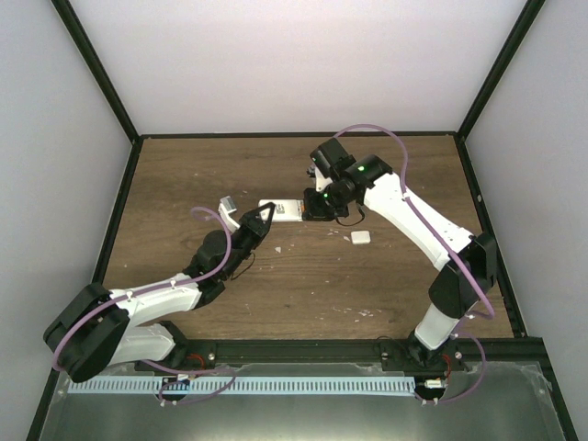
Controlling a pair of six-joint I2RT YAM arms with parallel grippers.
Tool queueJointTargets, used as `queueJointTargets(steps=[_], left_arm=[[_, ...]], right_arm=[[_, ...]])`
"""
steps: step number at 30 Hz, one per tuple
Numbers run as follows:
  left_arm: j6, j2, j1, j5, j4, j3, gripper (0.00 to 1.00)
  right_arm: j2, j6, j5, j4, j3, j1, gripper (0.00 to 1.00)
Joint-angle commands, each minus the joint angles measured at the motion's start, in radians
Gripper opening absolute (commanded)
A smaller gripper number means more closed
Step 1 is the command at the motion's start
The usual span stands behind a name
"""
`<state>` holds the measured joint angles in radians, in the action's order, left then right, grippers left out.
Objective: Load the batteries into the remote control
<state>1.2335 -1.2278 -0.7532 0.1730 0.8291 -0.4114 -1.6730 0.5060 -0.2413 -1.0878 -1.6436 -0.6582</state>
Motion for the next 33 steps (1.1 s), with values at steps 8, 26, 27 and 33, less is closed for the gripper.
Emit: queueJointTargets(steps=[8, 26, 27, 33], left_arm=[[0.019, 0.006, -0.008, -0.027, 0.073, -0.025, 0.0], [0.023, -0.001, -0.008, -0.016, 0.073, -0.027, 0.0], [0.023, -0.002, -0.008, -0.016, 0.073, -0.027, 0.0], [0.029, -0.007, -0.008, -0.008, 0.079, -0.025, 0.0]], right_arm=[[-0.017, -0.026, 0.052, 0.039, -0.071, -0.006, 0.02], [-0.006, -0.034, 0.002, 0.042, -0.082, -0.006, 0.13], [-0.004, -0.034, -0.001, 0.043, -0.087, -0.006, 0.14], [0.029, -0.032, 0.029, 0.039, -0.104, -0.006, 0.24]])
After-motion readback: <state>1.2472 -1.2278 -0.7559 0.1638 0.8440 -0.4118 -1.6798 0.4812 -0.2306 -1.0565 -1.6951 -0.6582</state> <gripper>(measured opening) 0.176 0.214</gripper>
